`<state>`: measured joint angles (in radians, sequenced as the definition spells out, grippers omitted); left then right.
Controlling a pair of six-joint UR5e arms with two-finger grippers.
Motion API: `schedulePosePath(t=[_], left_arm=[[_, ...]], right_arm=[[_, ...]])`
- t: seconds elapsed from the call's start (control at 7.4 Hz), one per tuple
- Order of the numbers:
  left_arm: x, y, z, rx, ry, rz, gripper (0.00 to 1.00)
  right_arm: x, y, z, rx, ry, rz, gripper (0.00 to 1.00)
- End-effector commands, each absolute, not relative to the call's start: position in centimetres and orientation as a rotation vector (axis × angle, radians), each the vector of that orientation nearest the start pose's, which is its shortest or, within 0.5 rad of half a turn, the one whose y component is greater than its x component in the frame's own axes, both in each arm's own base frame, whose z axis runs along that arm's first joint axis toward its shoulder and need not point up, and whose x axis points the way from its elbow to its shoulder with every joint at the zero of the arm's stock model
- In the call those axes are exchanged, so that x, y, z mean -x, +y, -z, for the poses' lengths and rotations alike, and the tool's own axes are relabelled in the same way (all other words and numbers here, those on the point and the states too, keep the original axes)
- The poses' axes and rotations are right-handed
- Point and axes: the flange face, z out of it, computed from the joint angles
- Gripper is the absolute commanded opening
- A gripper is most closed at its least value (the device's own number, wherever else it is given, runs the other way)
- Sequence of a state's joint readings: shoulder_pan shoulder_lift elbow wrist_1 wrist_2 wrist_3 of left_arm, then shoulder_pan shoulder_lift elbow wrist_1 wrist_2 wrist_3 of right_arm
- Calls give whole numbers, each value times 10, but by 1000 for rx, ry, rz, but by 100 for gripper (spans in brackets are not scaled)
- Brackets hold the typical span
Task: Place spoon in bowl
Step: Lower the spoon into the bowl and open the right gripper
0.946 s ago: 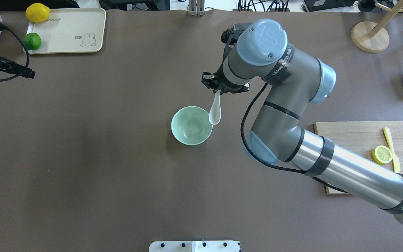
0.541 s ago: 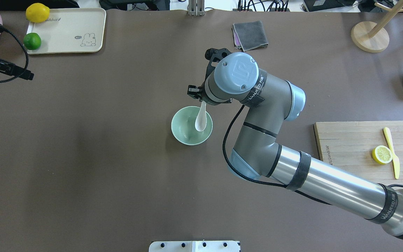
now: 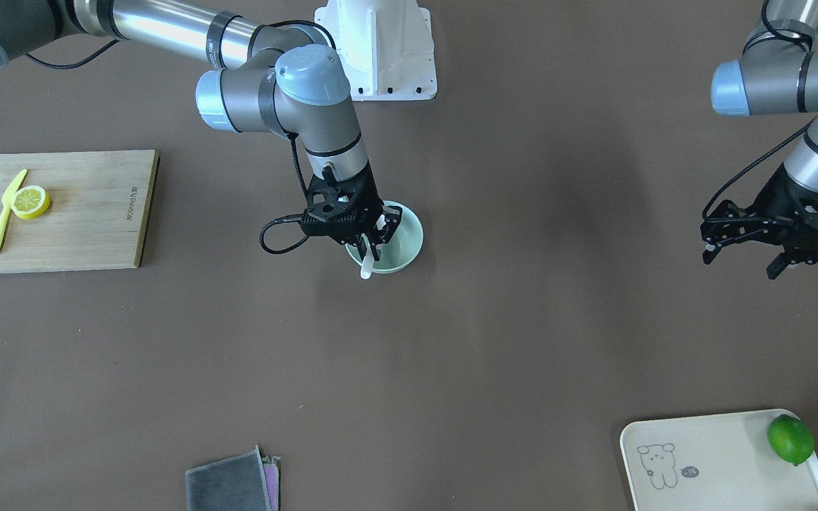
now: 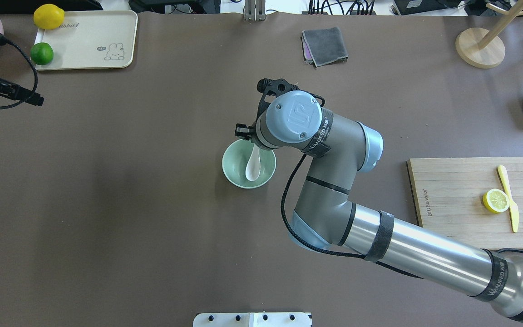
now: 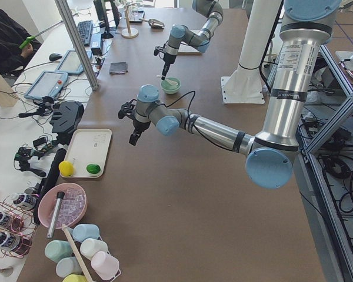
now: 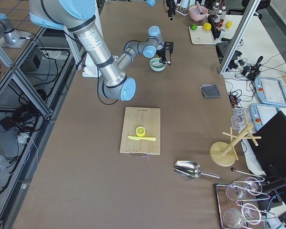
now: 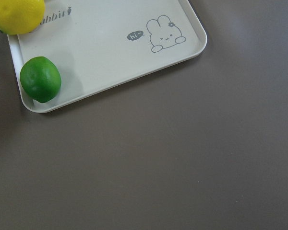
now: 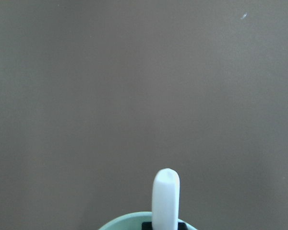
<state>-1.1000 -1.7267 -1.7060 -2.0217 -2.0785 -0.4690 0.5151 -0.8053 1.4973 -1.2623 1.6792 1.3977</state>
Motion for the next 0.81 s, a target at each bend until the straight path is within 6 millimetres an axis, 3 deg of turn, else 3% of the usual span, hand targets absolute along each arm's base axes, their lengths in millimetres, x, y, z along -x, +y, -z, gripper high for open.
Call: schedulePosePath(t=[0.0, 0.14, 0.27, 0.41, 0.68], left_arm=[[-186, -551, -467, -428, 761, -191, 98], [-186, -551, -467, -426, 760, -191, 98], [-186, -550, -466, -427, 761, -191, 98], [-184, -550, -465, -432, 754, -187, 98], [-171, -553, -466, -442, 741, -172, 98]], right_arm=[[581, -465, -183, -238, -988, -266, 75], [580, -466, -177, -227, -998, -293, 100], [579, -467, -173, -226, -1007, -301, 100], [564, -475, -161, -233, -1019, -311, 100], [502, -473, -144, -220, -959, -211, 100]])
